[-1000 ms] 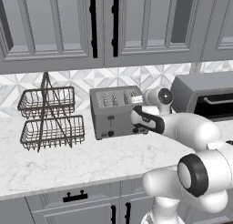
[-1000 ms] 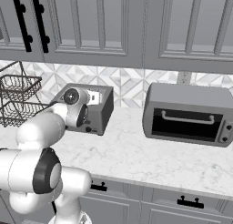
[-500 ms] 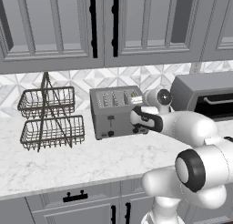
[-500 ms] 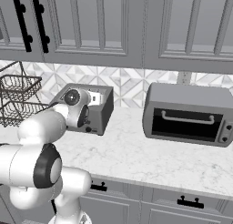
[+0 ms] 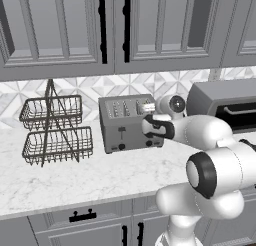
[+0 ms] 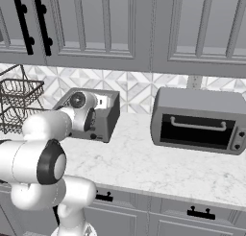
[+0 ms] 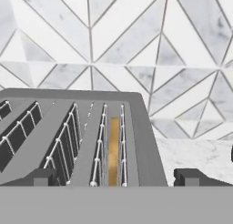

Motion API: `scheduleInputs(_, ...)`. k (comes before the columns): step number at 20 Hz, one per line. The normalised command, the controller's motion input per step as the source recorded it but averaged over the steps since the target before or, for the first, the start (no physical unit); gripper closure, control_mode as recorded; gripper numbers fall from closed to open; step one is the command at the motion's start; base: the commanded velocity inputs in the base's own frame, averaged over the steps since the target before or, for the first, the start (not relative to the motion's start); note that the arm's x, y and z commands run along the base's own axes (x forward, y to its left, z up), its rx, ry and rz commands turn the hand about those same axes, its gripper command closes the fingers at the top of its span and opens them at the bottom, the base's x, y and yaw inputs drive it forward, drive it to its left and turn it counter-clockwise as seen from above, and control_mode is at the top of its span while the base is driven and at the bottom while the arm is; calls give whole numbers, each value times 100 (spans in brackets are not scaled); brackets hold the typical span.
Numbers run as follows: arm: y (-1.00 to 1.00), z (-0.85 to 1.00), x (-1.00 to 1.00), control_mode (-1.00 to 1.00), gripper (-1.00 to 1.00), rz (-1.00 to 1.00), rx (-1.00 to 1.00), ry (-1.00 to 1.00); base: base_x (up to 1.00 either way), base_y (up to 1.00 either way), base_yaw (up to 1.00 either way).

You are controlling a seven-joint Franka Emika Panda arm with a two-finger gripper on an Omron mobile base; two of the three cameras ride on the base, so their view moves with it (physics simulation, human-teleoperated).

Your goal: Start the toaster. Once the lever pops up, take the bread to the plate on the dining counter.

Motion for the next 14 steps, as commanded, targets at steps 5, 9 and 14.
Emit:
scheduleInputs(5,0,-5,8,-100,-100,0,0,1,0,0,0)
scheduleInputs(9,0,-13,0,-100,-100,0,0,2,0,0,0)
scheduleInputs(14,0,-15,0,-100,-100,0,0,3,0,0,0)
